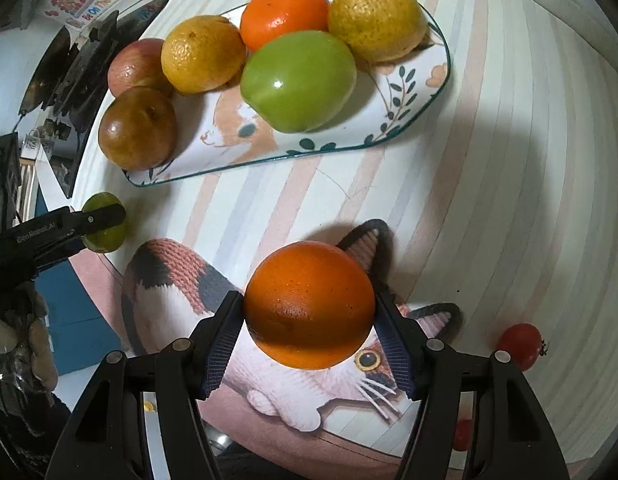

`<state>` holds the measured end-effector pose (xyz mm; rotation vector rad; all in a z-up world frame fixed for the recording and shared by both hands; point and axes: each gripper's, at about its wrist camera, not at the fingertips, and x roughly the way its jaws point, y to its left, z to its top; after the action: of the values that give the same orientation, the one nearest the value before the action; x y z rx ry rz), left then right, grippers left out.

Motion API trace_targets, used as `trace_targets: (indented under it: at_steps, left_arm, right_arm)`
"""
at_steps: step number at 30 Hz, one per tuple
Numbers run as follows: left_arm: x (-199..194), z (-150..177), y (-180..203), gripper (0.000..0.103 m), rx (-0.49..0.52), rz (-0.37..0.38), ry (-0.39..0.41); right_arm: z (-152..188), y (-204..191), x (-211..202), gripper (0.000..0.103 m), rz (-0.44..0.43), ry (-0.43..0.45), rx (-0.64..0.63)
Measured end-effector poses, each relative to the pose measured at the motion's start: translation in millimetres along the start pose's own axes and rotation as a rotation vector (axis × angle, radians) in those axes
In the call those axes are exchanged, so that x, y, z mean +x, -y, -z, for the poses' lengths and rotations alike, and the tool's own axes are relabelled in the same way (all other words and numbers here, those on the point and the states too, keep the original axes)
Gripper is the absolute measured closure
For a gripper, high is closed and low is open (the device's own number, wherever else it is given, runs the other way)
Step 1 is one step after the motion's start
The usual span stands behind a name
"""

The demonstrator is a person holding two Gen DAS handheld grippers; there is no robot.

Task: Organize fruits
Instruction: 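Lower the green apple onto the plate with the left tool while the right tool places the orange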

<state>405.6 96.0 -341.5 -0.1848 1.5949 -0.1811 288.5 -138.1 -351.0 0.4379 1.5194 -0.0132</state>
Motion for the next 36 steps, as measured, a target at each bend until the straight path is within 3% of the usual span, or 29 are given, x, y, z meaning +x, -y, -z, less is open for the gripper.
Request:
trace_targets:
  at_steps: [10, 16, 21, 26, 31, 36]
  left_arm:
    - [-9, 6, 17, 0.052, 0.038, -0.046, 0.047]
    - [-59, 15, 59, 0.052, 0.118, 0.017, 0.130]
    - [-85, 4, 110, 0.052, 0.191, 0.079, 0.152]
    - [-66, -8, 139, 0.052, 0.223, 0.071, 0.108]
    - [-31, -10, 148, 0.052, 0.204, 0.043, 0.018]
    - [-10, -8, 153, 0.052, 0.197, -0.004, -0.003]
  right_arm:
    - [5, 8, -18, 0.035, -0.038, 0.035, -0.002]
    - [-10, 26, -56, 0.035, -0.102, 0.123, 0.054]
    - [-40, 53, -74, 0.035, -0.086, 0.183, 0.106]
    - [-72, 77, -74, 0.035, -0.063, 0.212, 0.134]
    - [-81, 82, -65, 0.035, -0.070, 0.213, 0.140]
    - [-82, 80, -63, 0.035, -0.073, 0.223, 0.132]
